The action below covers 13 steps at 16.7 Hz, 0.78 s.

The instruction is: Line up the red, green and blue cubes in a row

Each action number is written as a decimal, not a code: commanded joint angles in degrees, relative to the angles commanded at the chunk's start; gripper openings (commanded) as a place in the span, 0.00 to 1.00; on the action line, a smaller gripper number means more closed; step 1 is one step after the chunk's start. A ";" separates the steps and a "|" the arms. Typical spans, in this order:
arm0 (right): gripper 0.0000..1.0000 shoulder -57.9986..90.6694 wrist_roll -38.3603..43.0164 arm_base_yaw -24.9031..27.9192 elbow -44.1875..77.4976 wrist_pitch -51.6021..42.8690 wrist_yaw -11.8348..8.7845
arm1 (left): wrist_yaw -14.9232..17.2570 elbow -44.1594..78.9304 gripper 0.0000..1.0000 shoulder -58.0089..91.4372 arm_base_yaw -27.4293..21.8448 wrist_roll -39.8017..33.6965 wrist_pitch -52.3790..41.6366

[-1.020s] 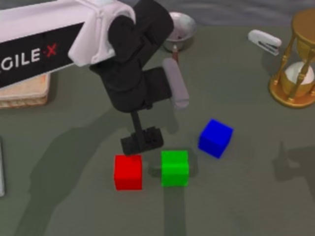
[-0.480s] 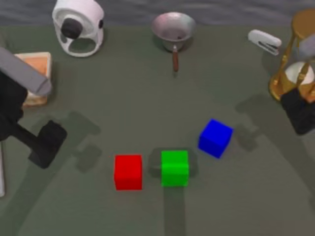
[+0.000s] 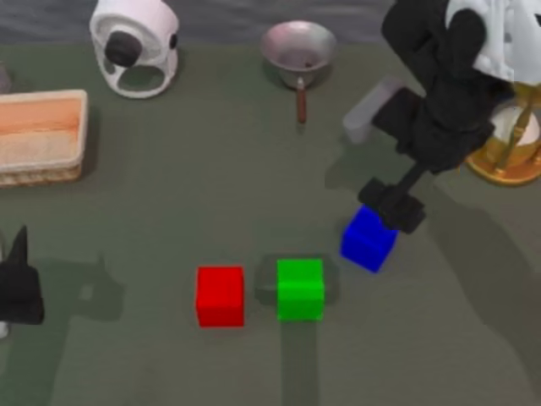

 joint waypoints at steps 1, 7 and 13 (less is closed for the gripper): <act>1.00 3.16 -0.74 0.80 3.00 -1.67 0.03 | 0.12 -2.60 1.00 -3.37 1.07 -1.46 2.21; 1.00 14.01 -3.25 3.47 13.41 -6.86 0.25 | 0.60 -10.25 1.00 -14.94 4.26 -6.33 9.77; 1.00 14.05 -3.24 3.23 13.20 -6.60 0.24 | 0.60 -10.25 1.00 -14.94 4.26 -6.33 9.77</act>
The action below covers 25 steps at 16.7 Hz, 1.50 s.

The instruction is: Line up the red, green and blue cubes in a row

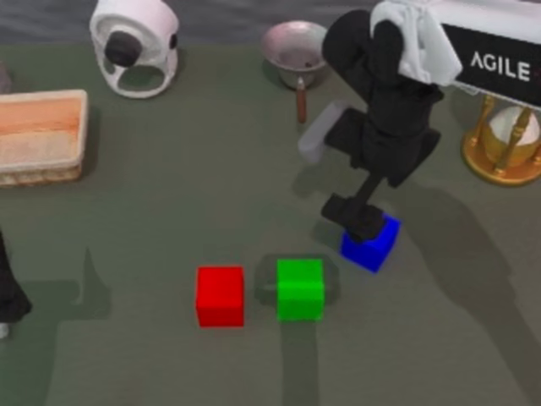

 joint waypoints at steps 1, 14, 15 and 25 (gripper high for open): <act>1.00 0.28 -0.05 0.07 -0.60 0.77 0.01 | 0.00 0.00 1.00 0.00 0.00 0.00 0.00; 0.85 5.69 0.13 0.31 -9.11 14.79 0.06 | 0.00 0.00 1.00 0.00 0.00 0.00 0.00; 0.77 5.69 0.13 0.31 -9.11 14.79 0.06 | 0.00 0.00 1.00 0.00 0.00 0.00 0.00; 0.02 5.69 0.13 0.31 -9.11 14.79 0.06 | 0.00 0.00 1.00 0.00 0.00 0.00 0.00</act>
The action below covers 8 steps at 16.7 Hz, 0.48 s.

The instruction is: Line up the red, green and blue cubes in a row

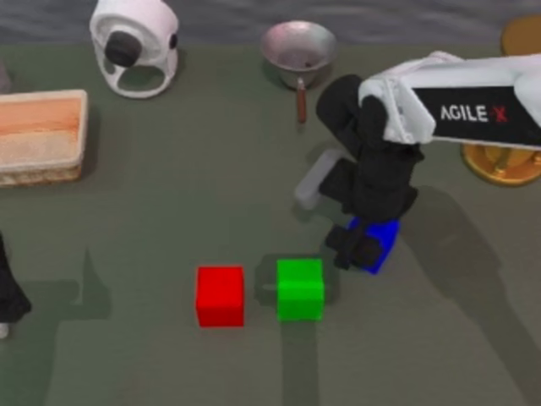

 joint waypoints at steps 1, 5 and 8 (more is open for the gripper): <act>0.00 0.00 0.00 0.00 0.00 0.00 0.00 | 0.00 0.00 1.00 0.00 0.00 0.00 0.00; 0.00 0.00 0.00 0.00 0.00 0.00 0.00 | 0.00 0.00 1.00 0.00 0.00 0.00 0.00; 0.00 0.00 0.00 0.00 0.00 0.00 0.00 | 0.00 0.00 1.00 0.00 0.00 0.00 0.00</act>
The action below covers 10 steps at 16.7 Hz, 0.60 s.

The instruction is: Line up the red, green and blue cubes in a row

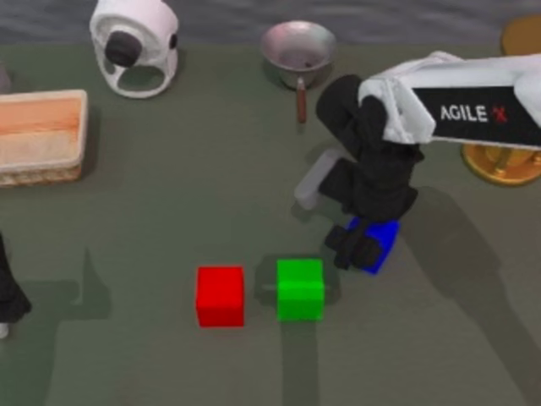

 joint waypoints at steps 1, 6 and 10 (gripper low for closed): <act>0.00 -0.10 0.07 -0.15 0.02 -0.03 0.01 | 0.00 0.00 1.00 0.00 0.00 0.00 0.00; 0.00 -2.46 0.02 0.09 4.14 -6.84 0.01 | 0.00 0.00 1.00 0.00 0.00 0.00 0.00; 0.00 -5.25 -0.06 0.36 7.80 -13.00 -0.04 | 0.00 0.00 1.00 0.00 0.00 0.00 0.00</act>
